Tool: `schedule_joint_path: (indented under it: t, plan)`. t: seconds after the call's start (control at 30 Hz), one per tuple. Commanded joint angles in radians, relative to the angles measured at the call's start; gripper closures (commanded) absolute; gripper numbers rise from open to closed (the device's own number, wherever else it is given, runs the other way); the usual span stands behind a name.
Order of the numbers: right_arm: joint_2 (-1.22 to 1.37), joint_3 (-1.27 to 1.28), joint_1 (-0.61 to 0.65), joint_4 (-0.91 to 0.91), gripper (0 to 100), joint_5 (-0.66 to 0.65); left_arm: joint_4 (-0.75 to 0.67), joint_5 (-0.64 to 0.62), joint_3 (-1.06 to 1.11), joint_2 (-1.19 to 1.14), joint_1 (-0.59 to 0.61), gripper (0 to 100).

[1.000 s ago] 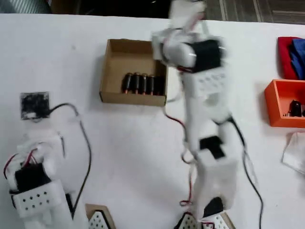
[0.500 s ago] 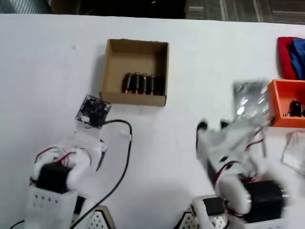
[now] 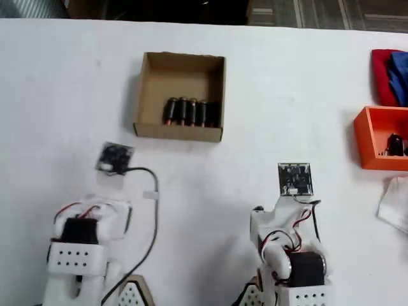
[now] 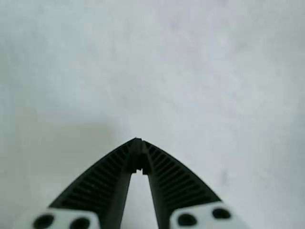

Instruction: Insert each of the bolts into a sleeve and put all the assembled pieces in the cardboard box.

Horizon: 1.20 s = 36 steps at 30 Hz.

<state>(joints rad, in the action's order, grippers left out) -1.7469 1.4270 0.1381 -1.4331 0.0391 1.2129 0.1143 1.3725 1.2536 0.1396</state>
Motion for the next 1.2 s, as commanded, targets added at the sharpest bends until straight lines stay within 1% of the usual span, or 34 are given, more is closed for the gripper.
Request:
schedule_joint_path:
  t: [0.0, 0.1, 0.27, 0.4, 0.5, 0.53, 0.7, 1.17]
  plan:
    - [0.005, 0.003, 0.019, 0.016, 93.9, -0.011, -0.017, -0.005, 0.039, 0.0, 0.087, 97]
    - [0.001, 0.003, 0.03, 0.016, 98.0, -0.011, -0.06, -0.005, 0.082, 0.0, 0.117, 97]
    - [0.001, 0.011, 0.021, 0.022, 97.6, -0.006, -0.149, 0.0, 0.183, 0.0, 0.121, 97]
    - [0.002, 0.092, 0.021, 0.12, 97.6, -0.008, -0.15, -0.005, 0.191, 0.0, 0.115, 97]
    - [0.001, 0.265, 0.022, 0.196, 97.6, -0.006, -0.15, -0.005, 0.205, 0.0, 0.115, 97]
    - [0.002, 0.272, 0.019, 0.214, 97.6, -0.006, -0.15, -0.005, 0.205, 0.0, 0.115, 97]
    - [-0.013, 0.267, 0.021, 0.188, 97.6, -0.003, -0.15, -0.005, 0.205, 0.0, 0.117, 97]
    - [-0.016, 0.267, 0.024, 0.186, 97.6, -0.003, -0.15, -0.005, 0.205, 0.0, 0.117, 97]
